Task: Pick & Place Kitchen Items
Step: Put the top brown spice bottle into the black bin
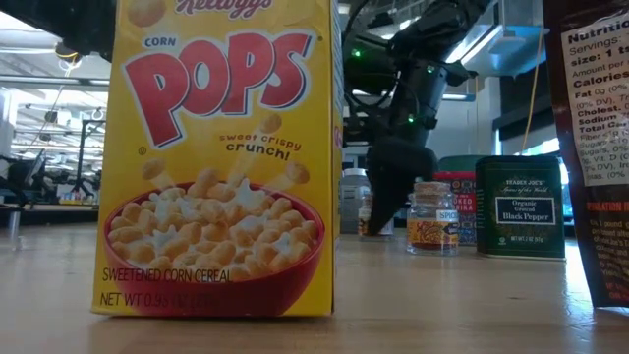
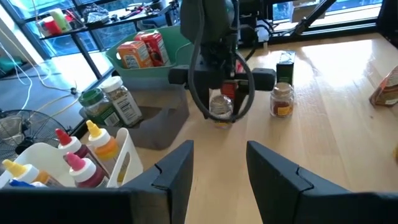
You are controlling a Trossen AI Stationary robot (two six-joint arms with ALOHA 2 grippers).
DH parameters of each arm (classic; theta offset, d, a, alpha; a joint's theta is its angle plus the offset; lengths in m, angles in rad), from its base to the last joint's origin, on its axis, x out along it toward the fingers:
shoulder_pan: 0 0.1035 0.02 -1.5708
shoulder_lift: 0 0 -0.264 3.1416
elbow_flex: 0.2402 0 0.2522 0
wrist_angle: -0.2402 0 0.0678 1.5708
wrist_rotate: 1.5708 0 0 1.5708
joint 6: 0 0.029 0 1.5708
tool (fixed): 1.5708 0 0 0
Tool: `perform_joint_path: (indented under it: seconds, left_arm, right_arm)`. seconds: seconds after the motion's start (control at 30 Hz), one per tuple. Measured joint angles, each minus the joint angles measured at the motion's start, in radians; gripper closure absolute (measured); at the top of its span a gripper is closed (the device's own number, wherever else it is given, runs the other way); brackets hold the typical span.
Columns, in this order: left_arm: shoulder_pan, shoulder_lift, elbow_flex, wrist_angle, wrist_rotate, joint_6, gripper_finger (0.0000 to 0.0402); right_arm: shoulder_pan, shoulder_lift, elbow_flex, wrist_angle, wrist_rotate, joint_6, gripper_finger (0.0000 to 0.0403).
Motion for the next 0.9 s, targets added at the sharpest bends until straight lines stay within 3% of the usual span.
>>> perform_joint_path:
  seconds: [0.67,0.9]
  left_arm:
    - [0.0,0.0,0.0,-0.007,0.009,0.001,0.0258]
    - [0.0,0.0,0.0,-0.025,0.009,0.001,0.0258]
  right_arm:
    - [0.0,0.0,0.0,-0.004,-0.004,-0.003,0.0137]
    - [0.001,0.0,0.059,-0.088,-0.005,0.012,0.0138]
